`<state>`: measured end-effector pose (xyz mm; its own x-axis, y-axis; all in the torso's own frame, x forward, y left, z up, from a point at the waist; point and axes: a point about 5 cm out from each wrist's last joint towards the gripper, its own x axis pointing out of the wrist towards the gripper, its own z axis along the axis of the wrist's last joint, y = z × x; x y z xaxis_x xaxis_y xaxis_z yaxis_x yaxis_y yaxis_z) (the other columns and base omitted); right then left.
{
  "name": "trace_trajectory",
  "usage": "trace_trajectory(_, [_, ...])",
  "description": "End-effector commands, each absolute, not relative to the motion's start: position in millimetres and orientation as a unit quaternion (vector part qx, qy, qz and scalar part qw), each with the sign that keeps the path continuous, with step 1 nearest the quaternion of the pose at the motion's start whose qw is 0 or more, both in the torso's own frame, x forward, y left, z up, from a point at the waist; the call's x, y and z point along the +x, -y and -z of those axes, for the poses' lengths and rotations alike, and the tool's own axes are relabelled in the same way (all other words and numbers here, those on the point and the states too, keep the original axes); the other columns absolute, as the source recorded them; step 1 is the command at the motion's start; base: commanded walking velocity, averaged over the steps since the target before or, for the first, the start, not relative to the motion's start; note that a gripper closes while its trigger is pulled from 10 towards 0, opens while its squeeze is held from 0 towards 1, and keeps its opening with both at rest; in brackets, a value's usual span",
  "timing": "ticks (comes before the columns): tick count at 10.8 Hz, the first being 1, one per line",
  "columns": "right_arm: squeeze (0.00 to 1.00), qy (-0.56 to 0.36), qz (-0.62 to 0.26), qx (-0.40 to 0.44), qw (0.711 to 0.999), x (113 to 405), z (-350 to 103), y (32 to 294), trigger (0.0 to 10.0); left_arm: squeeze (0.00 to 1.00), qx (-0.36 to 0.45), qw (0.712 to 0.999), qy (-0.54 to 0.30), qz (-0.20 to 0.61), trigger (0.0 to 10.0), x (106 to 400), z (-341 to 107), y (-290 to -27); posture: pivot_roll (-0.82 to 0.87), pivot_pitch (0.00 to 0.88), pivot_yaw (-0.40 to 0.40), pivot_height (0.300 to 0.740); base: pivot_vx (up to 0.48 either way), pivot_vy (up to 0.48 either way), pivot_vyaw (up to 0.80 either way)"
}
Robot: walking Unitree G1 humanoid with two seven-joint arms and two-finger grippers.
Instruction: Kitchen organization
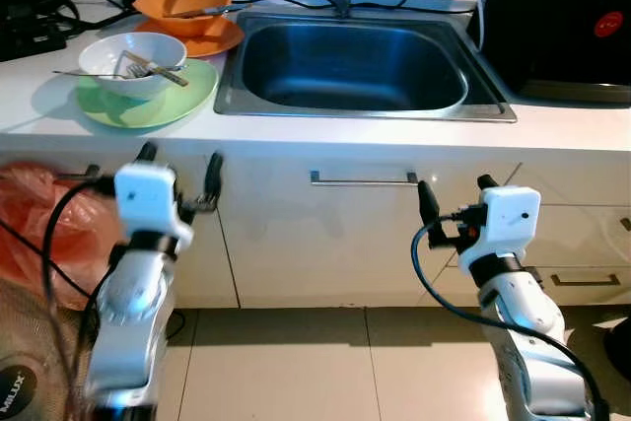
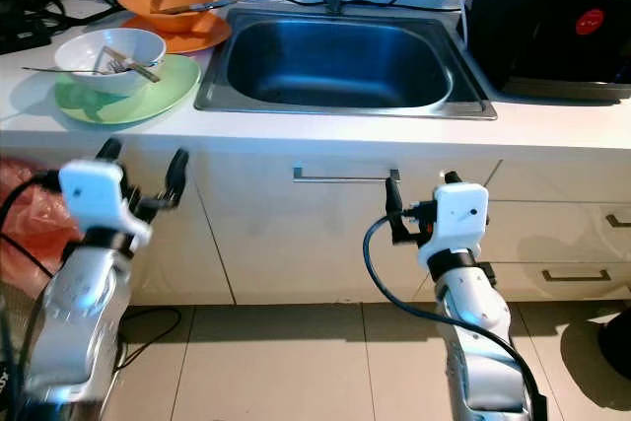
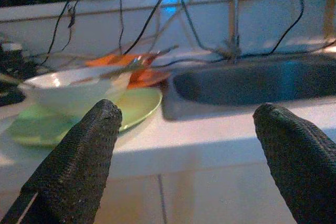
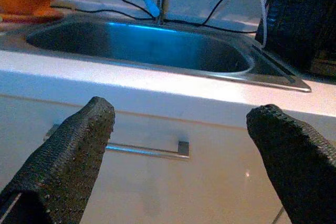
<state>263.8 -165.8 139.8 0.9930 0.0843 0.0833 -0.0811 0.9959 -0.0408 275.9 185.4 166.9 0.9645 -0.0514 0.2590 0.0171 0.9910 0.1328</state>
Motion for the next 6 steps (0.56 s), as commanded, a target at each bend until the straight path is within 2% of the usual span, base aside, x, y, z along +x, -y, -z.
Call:
trace_trajectory(1, [0.0, 0.039, -0.029, -0.008, 0.999, 265.9, -143.4, 168.9, 10.0, 0.0, 0.057, 0.989, 0.137, 0.026, 10.0, 276.8, -172.2, -180.5, 0.02, 0.003, -0.043, 0.74, 0.0, 0.0, 0.0])
trace_trajectory(2, [0.0, 0.038, -0.027, -0.007, 0.999, 267.7, -145.1, 169.1, 10.0, 0.0, 0.054, 0.988, 0.139, 0.028, 10.0, 277.2, -174.5, -179.6, 0.02, 0.003, -0.045, 0.74, 0.0, 0.0, 0.0])
trace_trajectory(3, [0.0, 0.036, -0.034, -0.022, 0.999, 270.0, -145.9, 167.2, 10.0, 0.0, 0.052, 0.989, 0.137, 0.03, 10.0, 277.7, -174.1, -179.0, 0.02, 0.005, -0.046, 0.74, 0.274, 0.0, 0.0])
trace_trajectory(4, [0.0, 0.035, -0.037, 0.003, 0.999, 271.7, -145.6, 164.5, 10.0, 0.0, 0.051, 0.99, 0.13, 0.031, 10.0, 278.1, -171.2, -177.7, 0.02, 0.008, -0.048, 0.74, 0.352, 0.0, 0.0])
trace_trajectory(6, [0.0, 0.029, -0.009, 0.0, 1.0, 272.2, -143.4, 167.8, 10.0, 0.0, 0.057, 0.99, 0.121, 0.036, 10.0, 278.3, -168.3, -175.8, 0.02, 0.008, -0.047, 0.74, 0.422, 0.0, 0.0])
